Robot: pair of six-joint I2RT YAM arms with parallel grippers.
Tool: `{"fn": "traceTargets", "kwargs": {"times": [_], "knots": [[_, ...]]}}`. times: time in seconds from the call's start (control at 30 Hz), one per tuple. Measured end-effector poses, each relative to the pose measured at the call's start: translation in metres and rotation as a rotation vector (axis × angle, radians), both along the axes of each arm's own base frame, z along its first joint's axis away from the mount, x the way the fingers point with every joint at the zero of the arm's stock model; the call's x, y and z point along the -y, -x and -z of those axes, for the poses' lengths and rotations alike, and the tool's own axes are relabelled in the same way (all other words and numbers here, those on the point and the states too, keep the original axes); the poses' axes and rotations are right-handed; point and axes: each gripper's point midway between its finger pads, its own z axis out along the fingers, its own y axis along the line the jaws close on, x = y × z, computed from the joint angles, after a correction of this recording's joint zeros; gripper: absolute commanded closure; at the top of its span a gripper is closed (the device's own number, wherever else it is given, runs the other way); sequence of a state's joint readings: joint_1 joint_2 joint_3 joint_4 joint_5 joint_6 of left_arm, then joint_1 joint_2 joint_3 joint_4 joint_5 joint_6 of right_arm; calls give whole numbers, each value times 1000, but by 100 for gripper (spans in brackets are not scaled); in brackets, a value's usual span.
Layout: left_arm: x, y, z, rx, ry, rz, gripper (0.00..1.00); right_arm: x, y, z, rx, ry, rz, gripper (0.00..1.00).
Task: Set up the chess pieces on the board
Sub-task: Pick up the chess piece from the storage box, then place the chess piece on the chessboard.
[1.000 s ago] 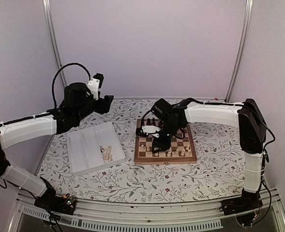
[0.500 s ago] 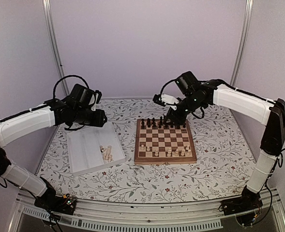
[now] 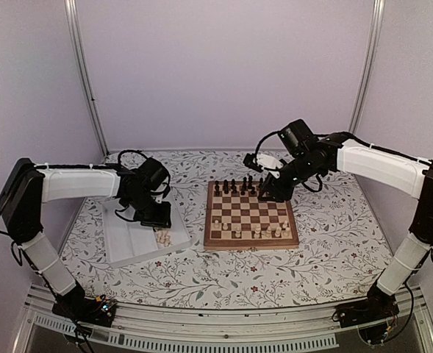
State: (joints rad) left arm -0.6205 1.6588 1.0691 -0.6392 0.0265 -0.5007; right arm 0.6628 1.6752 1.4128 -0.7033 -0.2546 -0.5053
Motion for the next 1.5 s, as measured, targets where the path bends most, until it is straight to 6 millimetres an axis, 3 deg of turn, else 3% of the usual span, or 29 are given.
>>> {"fn": "traceTargets", "kwargs": {"times": [0.2,0.43,0.53,0.77,0.83,0.97,1.13,1.2,1.4,1.5], "knots": [[8,-6,13,-40,-56,5,68,-1,2,-11,26,-35,-8,58],[2,-4,39,-94,-147,2,73,-3,2,-14,35,-46,-10,58],[0,-2,48,-107,-176,6,78,-3,2,-14,35,-47,-10,58],[5,-6,47,-94,-186,29,100,-4,3,-14,26,-55,-13,58],[6,-5,45,-86,-189,44,100,-5,4,-15,20,-61,-18,58],[12,0,18,-19,-149,110,100,-11,12,-18,-10,-99,-54,57],[21,5,-61,200,18,205,100,-26,22,-37,-48,-178,-130,56],[26,9,-76,256,72,250,100,-36,21,-50,-58,-217,-160,56],[38,34,-75,308,186,407,100,-73,6,-74,-130,-327,-218,56],[47,41,-90,375,262,467,100,-92,5,-75,-224,-388,-253,54]]}}
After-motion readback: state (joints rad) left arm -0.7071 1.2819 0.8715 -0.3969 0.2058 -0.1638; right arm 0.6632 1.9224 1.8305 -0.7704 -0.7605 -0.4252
